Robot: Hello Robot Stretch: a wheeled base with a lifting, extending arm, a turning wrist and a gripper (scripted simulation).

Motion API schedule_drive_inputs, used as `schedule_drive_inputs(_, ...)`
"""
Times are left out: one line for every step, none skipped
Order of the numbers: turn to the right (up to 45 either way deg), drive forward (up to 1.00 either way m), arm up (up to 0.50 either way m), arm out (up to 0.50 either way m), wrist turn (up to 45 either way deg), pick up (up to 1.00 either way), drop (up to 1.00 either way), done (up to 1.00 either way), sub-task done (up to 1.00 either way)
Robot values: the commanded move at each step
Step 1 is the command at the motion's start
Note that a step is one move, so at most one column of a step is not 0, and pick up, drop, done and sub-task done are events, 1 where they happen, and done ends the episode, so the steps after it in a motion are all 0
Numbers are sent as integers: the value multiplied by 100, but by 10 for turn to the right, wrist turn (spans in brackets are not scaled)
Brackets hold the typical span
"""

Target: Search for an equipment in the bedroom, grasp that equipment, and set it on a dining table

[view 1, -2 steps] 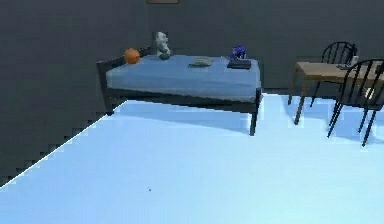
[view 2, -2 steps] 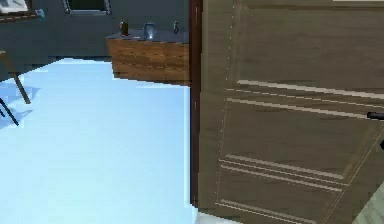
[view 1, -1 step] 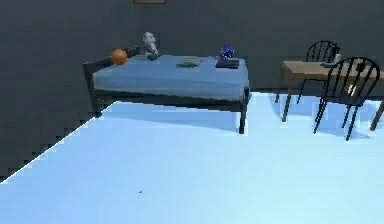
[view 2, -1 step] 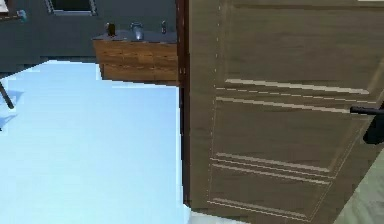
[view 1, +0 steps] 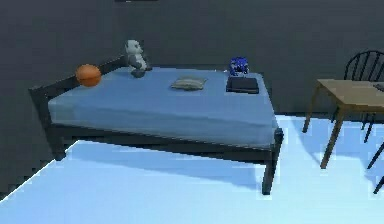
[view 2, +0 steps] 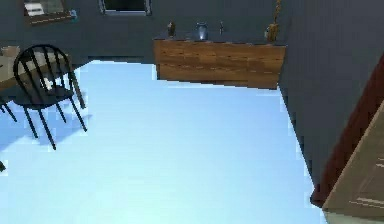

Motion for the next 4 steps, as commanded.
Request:
schedule_drive_inputs(120, 0, 0, 0, 0, 0, 0, 0, 0)
schedule_drive_inputs(0, 5, 0, 0, 0, 0, 0, 0, 0)
schedule_drive_inputs(-150, 0, 0, 0, 0, 0, 0, 0, 0)
schedule_drive_inputs(0, 70, 0, 0, 0, 0, 0, 0, 0)
